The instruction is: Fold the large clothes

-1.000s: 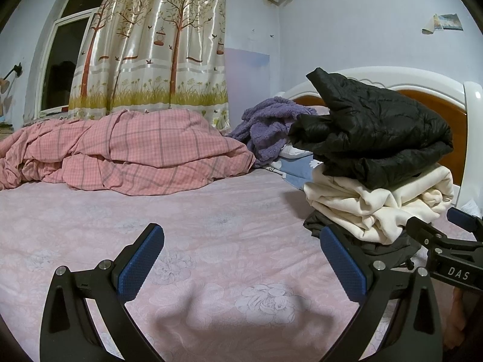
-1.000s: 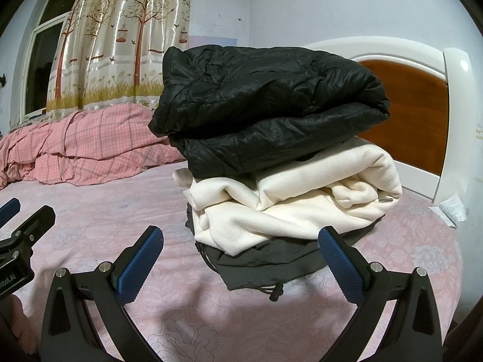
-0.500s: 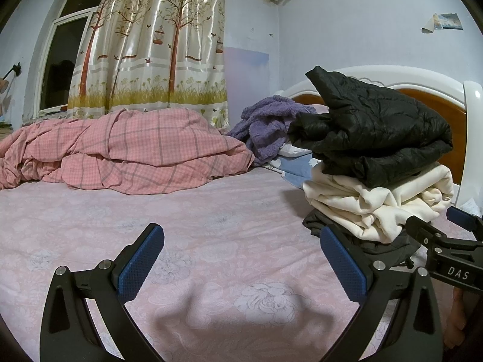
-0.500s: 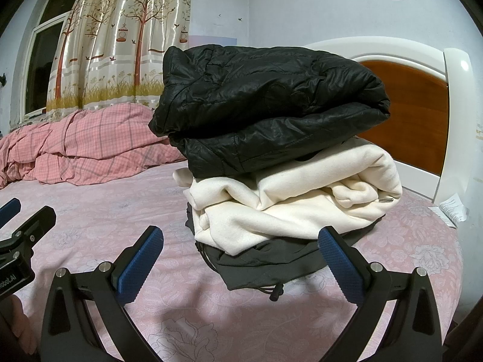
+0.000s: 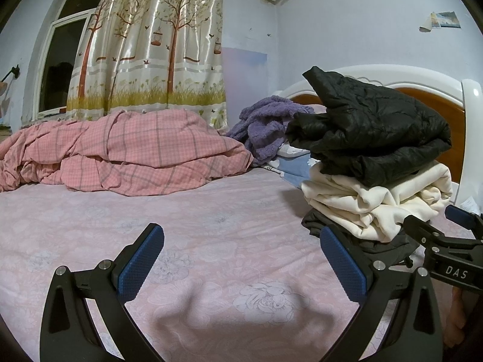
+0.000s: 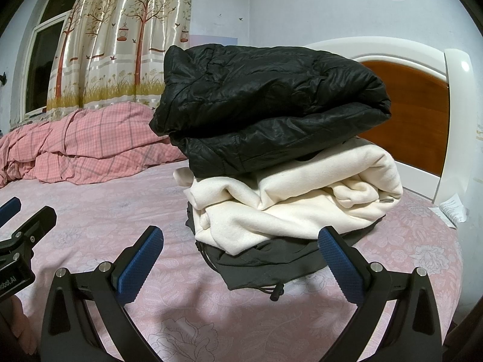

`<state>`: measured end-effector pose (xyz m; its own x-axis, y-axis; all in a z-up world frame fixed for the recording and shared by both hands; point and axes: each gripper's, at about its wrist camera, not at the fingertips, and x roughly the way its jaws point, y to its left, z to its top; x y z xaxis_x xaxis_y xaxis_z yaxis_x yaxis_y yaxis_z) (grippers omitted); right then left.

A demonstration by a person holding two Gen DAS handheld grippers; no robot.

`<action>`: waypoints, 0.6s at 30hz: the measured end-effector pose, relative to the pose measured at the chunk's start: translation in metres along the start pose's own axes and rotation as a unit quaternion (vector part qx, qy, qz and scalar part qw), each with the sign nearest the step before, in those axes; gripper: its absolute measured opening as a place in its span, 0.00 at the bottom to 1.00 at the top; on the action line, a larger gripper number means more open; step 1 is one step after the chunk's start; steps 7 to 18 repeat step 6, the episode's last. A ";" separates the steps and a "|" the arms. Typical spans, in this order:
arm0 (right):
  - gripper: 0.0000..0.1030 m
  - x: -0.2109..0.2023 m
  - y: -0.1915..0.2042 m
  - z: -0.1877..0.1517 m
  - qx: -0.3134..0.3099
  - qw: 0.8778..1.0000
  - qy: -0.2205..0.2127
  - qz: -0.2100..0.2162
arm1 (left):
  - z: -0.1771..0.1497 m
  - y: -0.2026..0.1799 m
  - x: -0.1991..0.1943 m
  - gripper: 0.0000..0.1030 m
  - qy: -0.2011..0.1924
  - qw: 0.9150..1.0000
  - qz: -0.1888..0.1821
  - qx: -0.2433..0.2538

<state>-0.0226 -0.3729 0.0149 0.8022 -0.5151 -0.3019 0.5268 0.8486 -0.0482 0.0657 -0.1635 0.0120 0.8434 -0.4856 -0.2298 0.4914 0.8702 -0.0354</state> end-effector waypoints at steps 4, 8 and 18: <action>0.99 0.000 0.000 0.000 0.000 1.000 0.000 0.000 | -0.002 0.000 -0.002 1.00 -0.002 1.000 -0.002 0.006; 0.99 0.000 0.000 0.000 -0.001 1.000 0.000 0.000 | -0.003 0.001 -0.003 1.00 -0.003 1.000 -0.003 0.006; 0.99 0.000 0.000 0.000 -0.001 1.000 0.000 0.000 | -0.003 0.001 -0.003 1.00 -0.003 1.000 -0.003 0.006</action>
